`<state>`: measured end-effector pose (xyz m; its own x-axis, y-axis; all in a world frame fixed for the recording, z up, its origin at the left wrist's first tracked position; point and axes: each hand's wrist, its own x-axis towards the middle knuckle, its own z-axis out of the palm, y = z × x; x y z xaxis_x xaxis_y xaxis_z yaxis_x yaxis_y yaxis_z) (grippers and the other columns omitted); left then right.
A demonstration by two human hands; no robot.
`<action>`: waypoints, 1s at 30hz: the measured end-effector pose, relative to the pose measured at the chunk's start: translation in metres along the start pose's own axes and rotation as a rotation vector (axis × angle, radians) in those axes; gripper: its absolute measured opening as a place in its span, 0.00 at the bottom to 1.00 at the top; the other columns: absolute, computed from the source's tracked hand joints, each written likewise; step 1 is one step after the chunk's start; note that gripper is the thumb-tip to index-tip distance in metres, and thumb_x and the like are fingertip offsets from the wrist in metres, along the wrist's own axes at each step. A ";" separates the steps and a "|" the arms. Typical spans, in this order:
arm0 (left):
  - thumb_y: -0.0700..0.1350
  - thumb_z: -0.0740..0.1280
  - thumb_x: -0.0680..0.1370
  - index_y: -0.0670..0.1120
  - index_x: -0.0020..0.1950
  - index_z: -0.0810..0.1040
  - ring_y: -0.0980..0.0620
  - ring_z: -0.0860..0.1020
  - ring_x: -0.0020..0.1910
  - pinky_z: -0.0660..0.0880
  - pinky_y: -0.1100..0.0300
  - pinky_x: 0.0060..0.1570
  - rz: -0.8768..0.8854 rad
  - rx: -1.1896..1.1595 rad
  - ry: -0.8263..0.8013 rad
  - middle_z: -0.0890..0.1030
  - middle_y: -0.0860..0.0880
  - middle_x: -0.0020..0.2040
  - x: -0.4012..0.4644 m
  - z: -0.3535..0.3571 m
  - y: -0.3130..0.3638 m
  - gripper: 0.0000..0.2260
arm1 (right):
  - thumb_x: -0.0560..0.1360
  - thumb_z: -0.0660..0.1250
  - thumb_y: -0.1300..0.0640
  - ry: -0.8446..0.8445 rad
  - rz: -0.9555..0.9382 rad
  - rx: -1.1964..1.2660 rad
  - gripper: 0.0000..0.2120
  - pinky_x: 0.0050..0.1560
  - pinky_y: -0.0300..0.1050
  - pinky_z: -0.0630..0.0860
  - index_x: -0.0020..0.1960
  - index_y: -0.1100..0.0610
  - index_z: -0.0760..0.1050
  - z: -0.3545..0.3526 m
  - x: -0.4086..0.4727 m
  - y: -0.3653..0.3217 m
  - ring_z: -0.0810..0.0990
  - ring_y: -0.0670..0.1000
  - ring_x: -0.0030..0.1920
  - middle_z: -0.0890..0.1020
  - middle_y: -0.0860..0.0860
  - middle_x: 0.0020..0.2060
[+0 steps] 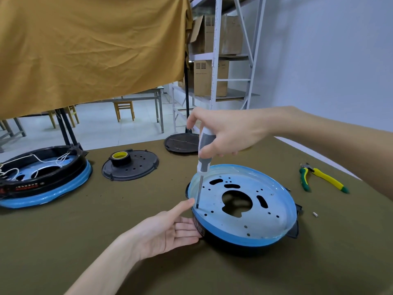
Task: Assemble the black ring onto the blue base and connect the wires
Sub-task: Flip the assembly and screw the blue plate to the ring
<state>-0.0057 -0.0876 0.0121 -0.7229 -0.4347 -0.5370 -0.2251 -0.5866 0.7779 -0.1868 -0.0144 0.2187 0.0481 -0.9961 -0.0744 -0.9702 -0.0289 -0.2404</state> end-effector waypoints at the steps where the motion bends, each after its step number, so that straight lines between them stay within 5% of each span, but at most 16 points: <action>1: 0.58 0.82 0.63 0.32 0.64 0.78 0.41 0.86 0.56 0.85 0.53 0.50 0.001 -0.003 0.000 0.85 0.35 0.57 0.000 0.000 0.000 0.40 | 0.80 0.69 0.48 0.007 -0.003 -0.020 0.21 0.31 0.42 0.79 0.66 0.47 0.60 0.000 0.000 -0.001 0.84 0.49 0.33 0.87 0.49 0.42; 6: 0.58 0.81 0.64 0.32 0.64 0.78 0.42 0.86 0.57 0.85 0.53 0.50 -0.004 -0.002 -0.012 0.85 0.35 0.57 -0.002 0.000 0.001 0.39 | 0.79 0.69 0.46 -0.002 -0.003 -0.049 0.22 0.32 0.44 0.81 0.66 0.46 0.60 0.000 0.001 -0.003 0.84 0.50 0.35 0.87 0.48 0.41; 10: 0.58 0.82 0.63 0.32 0.64 0.78 0.42 0.86 0.57 0.85 0.54 0.49 -0.001 -0.003 -0.021 0.85 0.35 0.57 -0.002 -0.001 0.001 0.40 | 0.80 0.67 0.45 0.035 0.009 -0.131 0.18 0.28 0.40 0.76 0.64 0.47 0.63 0.000 -0.001 -0.006 0.82 0.50 0.28 0.85 0.51 0.31; 15: 0.58 0.81 0.64 0.32 0.64 0.78 0.41 0.86 0.56 0.85 0.53 0.50 0.002 -0.008 -0.011 0.85 0.35 0.57 -0.002 0.001 0.001 0.39 | 0.79 0.70 0.48 -0.050 0.040 -0.069 0.20 0.30 0.42 0.79 0.65 0.49 0.64 -0.007 -0.004 -0.007 0.83 0.48 0.30 0.84 0.50 0.39; 20: 0.58 0.81 0.64 0.32 0.65 0.77 0.41 0.86 0.56 0.85 0.53 0.51 0.006 -0.004 -0.003 0.85 0.35 0.57 -0.004 0.003 0.002 0.40 | 0.80 0.67 0.42 -0.015 0.035 -0.102 0.16 0.28 0.43 0.77 0.53 0.54 0.70 -0.006 -0.002 -0.008 0.81 0.51 0.26 0.84 0.50 0.30; 24: 0.58 0.81 0.65 0.32 0.65 0.77 0.41 0.86 0.57 0.85 0.52 0.52 0.016 -0.009 -0.002 0.85 0.35 0.57 -0.004 0.002 0.001 0.40 | 0.79 0.71 0.48 -0.113 0.042 -0.044 0.14 0.28 0.43 0.77 0.53 0.54 0.68 -0.012 -0.006 -0.010 0.82 0.51 0.29 0.85 0.54 0.36; 27: 0.58 0.81 0.64 0.32 0.64 0.77 0.41 0.86 0.57 0.84 0.52 0.53 0.009 -0.004 -0.006 0.85 0.35 0.57 -0.004 0.002 0.001 0.39 | 0.80 0.67 0.40 0.004 0.050 -0.174 0.20 0.24 0.39 0.73 0.50 0.59 0.72 -0.007 -0.003 -0.010 0.82 0.51 0.26 0.82 0.51 0.27; 30: 0.58 0.81 0.64 0.33 0.65 0.77 0.41 0.86 0.57 0.84 0.52 0.54 0.009 -0.002 -0.006 0.85 0.35 0.57 -0.004 0.002 0.001 0.40 | 0.78 0.68 0.38 0.003 0.038 -0.182 0.19 0.26 0.40 0.74 0.52 0.54 0.72 -0.007 -0.002 -0.011 0.82 0.50 0.27 0.84 0.50 0.33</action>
<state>-0.0045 -0.0851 0.0154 -0.7291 -0.4356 -0.5279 -0.2174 -0.5840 0.7821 -0.1785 -0.0123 0.2285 0.0102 -0.9970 -0.0767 -0.9983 -0.0058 -0.0580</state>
